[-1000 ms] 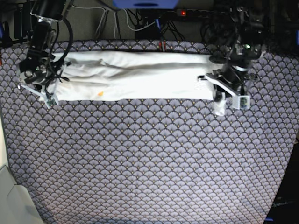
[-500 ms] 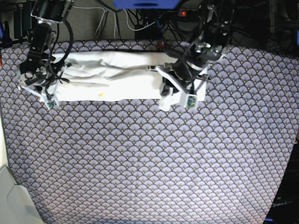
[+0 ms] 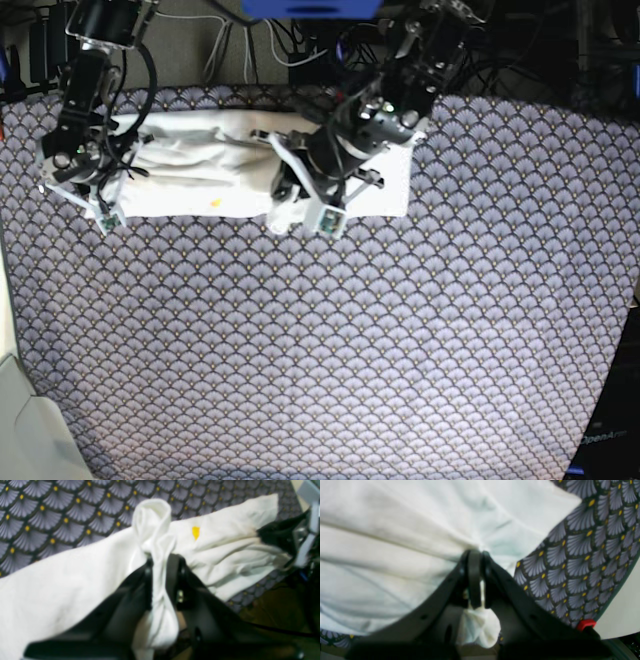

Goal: Fold the T-shirt properly
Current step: 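Carry the strip end with the left gripper toward the right gripper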

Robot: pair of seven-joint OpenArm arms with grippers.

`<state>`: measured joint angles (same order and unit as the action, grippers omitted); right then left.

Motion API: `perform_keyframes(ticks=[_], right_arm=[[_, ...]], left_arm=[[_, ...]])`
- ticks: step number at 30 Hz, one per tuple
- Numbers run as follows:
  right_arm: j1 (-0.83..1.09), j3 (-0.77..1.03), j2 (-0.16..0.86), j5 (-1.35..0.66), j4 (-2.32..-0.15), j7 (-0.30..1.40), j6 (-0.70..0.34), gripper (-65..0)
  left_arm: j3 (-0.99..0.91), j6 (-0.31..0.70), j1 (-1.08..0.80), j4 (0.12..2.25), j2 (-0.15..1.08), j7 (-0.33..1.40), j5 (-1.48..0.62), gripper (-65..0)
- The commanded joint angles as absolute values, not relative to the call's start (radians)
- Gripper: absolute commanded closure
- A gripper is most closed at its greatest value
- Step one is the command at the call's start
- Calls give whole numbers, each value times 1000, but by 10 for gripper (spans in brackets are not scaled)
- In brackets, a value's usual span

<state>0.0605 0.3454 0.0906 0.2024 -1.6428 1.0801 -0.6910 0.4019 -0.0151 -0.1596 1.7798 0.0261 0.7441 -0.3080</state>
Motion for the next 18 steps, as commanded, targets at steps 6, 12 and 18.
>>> perform_keyframes(ticks=[6, 12, 18], right_arm=[[54, 341, 91, 174, -1650, 1067, -698, 0], [54, 341, 90, 174, -1650, 1069, -698, -5], [56, 349, 90, 176, -1650, 1069, -698, -177]], left_arm=[[400, -7, -147, 1759, 18, 720, -317, -4], [404, -7, -139, 1732, 21, 722, -321, -84], [406, 2, -147, 1782, 19, 720, -331, -449]])
